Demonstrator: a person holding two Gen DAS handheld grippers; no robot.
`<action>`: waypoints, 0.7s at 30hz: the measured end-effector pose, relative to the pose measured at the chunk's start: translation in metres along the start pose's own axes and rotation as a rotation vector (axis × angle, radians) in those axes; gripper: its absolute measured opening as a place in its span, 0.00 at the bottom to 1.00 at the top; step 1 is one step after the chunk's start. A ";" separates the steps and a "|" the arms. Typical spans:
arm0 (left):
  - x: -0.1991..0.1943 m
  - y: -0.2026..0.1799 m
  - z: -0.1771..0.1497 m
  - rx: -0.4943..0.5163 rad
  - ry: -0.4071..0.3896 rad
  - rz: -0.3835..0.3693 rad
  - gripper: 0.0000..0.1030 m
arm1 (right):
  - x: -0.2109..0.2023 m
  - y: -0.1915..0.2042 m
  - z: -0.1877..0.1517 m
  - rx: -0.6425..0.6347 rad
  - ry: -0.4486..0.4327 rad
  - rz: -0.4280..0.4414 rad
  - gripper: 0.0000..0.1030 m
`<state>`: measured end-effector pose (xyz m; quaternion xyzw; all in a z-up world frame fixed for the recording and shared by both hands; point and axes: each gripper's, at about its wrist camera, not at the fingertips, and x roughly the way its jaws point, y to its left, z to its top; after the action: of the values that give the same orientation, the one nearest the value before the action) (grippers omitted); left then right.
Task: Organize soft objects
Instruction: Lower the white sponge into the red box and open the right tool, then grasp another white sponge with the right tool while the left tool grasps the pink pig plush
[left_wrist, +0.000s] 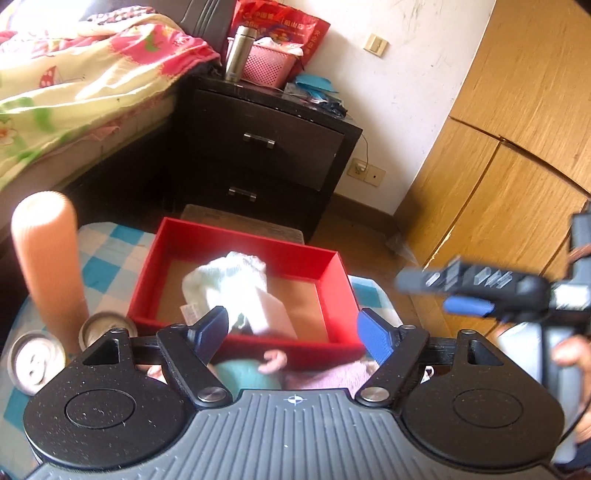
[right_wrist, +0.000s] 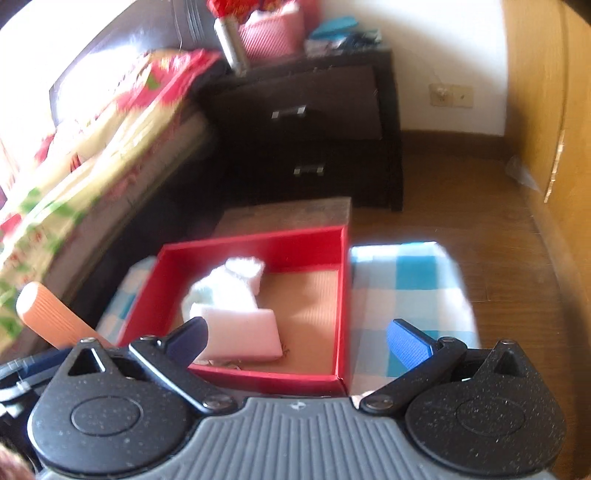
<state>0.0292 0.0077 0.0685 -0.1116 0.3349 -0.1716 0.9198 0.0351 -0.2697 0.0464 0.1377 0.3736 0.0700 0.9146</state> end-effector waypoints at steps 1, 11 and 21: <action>-0.004 0.001 -0.003 0.002 -0.002 0.007 0.74 | -0.010 0.000 0.000 0.014 -0.020 0.027 0.82; -0.033 0.020 -0.015 -0.009 -0.014 0.007 0.74 | -0.086 0.052 -0.067 -0.175 0.041 0.127 0.82; -0.053 0.021 -0.027 -0.011 -0.009 -0.023 0.76 | -0.048 0.056 -0.221 -0.346 0.430 0.017 0.82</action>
<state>-0.0210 0.0450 0.0720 -0.1211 0.3302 -0.1797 0.9187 -0.1554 -0.1831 -0.0559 -0.0355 0.5404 0.1679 0.8237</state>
